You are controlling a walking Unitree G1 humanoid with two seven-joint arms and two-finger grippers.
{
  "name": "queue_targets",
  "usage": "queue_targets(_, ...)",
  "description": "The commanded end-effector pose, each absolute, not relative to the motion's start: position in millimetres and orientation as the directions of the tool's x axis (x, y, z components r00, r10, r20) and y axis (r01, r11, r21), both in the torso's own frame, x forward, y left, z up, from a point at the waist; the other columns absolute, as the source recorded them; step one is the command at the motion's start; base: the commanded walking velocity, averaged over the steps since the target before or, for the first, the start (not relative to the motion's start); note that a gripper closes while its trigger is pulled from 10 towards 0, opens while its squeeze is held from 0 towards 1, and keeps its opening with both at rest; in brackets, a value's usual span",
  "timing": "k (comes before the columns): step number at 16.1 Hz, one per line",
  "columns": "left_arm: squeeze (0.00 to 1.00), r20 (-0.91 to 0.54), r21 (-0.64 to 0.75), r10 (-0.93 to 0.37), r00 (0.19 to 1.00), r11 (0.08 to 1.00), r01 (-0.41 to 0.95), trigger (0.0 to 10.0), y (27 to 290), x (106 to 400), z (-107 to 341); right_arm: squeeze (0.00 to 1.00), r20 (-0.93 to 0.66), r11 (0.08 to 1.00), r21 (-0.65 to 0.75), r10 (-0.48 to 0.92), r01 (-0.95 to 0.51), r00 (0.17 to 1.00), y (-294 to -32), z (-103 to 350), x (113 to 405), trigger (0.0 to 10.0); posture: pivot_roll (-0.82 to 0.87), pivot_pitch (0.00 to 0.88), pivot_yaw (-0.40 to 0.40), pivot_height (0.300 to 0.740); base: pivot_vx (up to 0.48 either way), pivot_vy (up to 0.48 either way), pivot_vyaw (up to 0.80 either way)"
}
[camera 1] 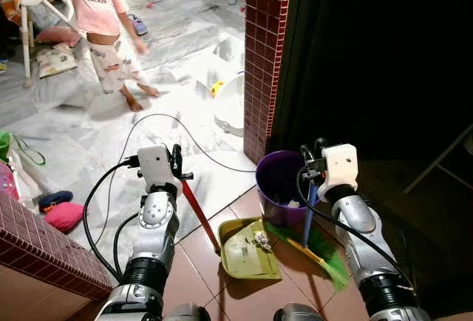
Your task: Sweep floor
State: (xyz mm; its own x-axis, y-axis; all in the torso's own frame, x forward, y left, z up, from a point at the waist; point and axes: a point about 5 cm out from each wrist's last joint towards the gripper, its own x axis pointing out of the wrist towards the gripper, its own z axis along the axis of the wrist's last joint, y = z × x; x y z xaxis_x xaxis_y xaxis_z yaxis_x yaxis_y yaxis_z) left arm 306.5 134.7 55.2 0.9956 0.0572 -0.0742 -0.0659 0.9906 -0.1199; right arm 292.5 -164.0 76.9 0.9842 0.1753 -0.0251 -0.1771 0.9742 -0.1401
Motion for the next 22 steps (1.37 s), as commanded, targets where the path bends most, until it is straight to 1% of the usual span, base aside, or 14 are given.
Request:
queue_targets(1,0.0,-0.127,-0.081,0.059,0.99,0.994,-0.07,10.0,137.7,301.6,44.2,0.0,-0.061,0.976,-0.085,0.195,-0.2,0.979,-155.3,68.5,291.7,10.0,-0.15,0.0,0.081,0.74,0.0,0.0,0.0)
queue_targets(9,0.0,-0.11,-0.093,0.058,0.992,0.993,-0.068,10.0,121.7,297.3,41.5,0.0,-0.07,0.968,-0.116,0.214,-0.221,0.974,-164.1,71.6,291.5,10.0,-0.16,0.0,0.038,0.74,0.0,0.0,0.0)
queue_targets(15,0.0,-0.111,-0.102,0.059,0.992,0.992,-0.071,10.0,117.4,296.0,40.9,0.0,-0.073,0.963,-0.124,0.231,-0.239,0.97,-164.5,73.1,290.4,10.0,-0.16,0.0,0.025,0.74,0.0,0.0,0.0)
queue_targets(22,0.0,-0.125,-0.1,0.065,0.99,0.992,-0.077,10.0,118.2,294.9,37.8,0.0,-0.077,0.963,-0.125,0.231,-0.239,0.97,-165.0,72.6,290.0,10.0,-0.16,0.0,0.027,0.74,0.0,0.0,0.0)
